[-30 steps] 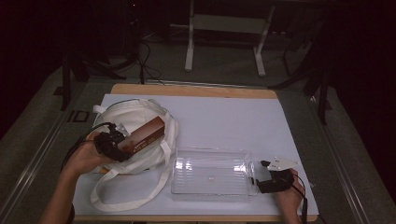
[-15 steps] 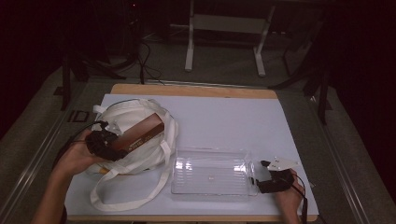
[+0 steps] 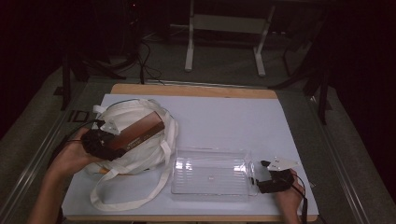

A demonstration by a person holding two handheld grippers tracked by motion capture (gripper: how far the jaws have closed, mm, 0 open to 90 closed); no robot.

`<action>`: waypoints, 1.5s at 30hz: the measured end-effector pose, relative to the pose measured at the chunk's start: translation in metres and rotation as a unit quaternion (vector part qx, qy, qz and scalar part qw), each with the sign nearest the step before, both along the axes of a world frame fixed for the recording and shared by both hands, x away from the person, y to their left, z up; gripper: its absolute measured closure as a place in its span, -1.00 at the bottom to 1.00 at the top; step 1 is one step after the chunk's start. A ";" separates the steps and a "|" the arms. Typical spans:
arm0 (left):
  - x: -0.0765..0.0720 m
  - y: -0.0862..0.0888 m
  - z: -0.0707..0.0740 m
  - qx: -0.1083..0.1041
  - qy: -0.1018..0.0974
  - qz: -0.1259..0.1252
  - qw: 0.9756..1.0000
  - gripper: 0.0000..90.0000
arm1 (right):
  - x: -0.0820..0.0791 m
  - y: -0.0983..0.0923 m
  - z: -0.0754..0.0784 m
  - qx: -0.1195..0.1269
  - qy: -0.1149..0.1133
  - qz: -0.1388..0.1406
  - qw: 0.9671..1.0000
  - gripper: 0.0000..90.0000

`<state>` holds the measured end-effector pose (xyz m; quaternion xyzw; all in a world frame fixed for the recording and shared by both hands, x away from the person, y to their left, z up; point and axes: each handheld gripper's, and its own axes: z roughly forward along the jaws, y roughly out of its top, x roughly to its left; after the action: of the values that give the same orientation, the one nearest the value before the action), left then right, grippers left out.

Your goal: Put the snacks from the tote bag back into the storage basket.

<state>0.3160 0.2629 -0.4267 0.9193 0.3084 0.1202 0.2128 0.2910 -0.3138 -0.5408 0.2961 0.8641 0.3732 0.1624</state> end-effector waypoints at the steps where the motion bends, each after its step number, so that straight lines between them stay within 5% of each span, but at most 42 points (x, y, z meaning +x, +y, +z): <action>1: -0.001 0.001 0.001 0.000 -0.004 -0.001 1.000 -0.02 | 0.000 0.000 0.000 0.000 0.000 0.000 1.000 -0.65; 16: -0.007 -0.020 0.017 0.006 -0.015 -0.045 0.999 -0.02 | 0.000 0.000 0.000 0.000 -0.002 -0.001 1.000 -0.65; 45: -0.013 -0.061 0.034 0.017 -0.020 -0.127 0.992 -0.02 | 0.000 0.000 0.000 0.000 -0.003 0.000 1.000 -0.65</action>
<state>0.3035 0.2014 -0.3926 0.9518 0.1828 0.1161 0.2173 0.2908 -0.3137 -0.5408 0.2953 0.8637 0.3736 0.1650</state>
